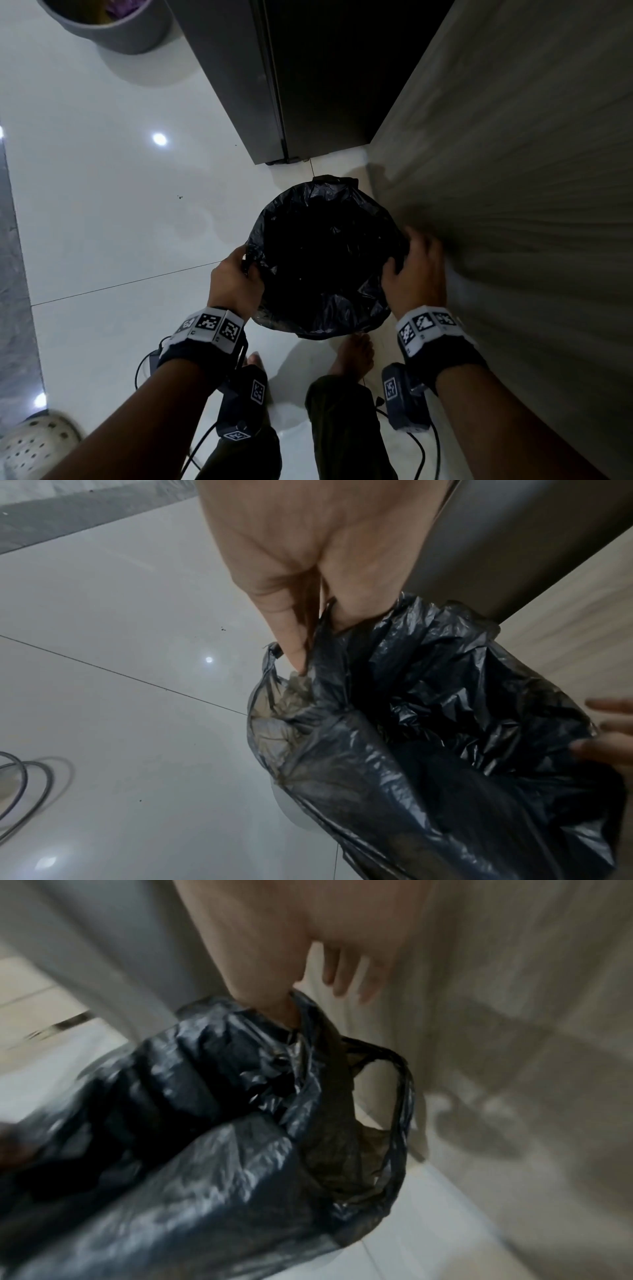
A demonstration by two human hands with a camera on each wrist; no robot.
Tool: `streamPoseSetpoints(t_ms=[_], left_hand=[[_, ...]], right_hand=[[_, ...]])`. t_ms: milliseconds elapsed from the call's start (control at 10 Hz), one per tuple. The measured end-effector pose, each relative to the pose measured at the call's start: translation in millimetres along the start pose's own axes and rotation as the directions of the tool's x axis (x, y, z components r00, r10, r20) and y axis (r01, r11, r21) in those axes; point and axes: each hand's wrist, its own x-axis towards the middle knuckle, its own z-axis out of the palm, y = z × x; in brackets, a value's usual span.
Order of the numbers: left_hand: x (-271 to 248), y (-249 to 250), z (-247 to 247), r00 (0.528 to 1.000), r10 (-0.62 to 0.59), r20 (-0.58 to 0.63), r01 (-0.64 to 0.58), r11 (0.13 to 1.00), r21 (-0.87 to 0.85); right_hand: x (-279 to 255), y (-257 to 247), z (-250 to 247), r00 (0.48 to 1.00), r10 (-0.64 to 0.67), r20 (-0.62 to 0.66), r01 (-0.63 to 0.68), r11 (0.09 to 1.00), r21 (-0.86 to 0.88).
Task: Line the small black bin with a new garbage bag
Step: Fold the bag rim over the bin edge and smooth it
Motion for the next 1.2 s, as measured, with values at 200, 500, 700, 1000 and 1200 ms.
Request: streamPoseSetpoints(t_ms=[200, 500, 700, 1000, 1200], left_hand=[[3.6, -2.7, -3.8, 0.999, 0.01, 0.042, -0.01, 1.0, 0.004], [4.1, -2.7, -4.4, 0.998, -0.005, 0.061, 0.006, 1.0, -0.02], [-0.4, 12.4, -10.5, 0.999, -0.047, 0.015, 0.048, 0.998, -0.038], [-14.2, 34.6, -34.3, 0.992, -0.031, 0.125, 0.044, 0.994, -0.103], [-57.0, 11.8, -84.5, 0.975, -0.023, 0.22, 0.045, 0.994, -0.097]], right_hand=[[-27.2, -26.6, 20.7, 0.845, -0.412, 0.342, 0.481, 0.864, -0.146], [-38.2, -6.1, 50.9, 0.733, -0.134, 0.667, 0.399, 0.878, -0.263], [-22.8, -23.3, 26.5, 0.868, -0.255, 0.427, 0.344, 0.928, -0.144], [-2.8, -22.4, -21.5, 0.958, 0.028, 0.285, -0.029, 1.0, -0.002], [-39.4, -25.1, -85.1, 0.972, 0.022, 0.235, -0.066, 0.982, 0.179]])
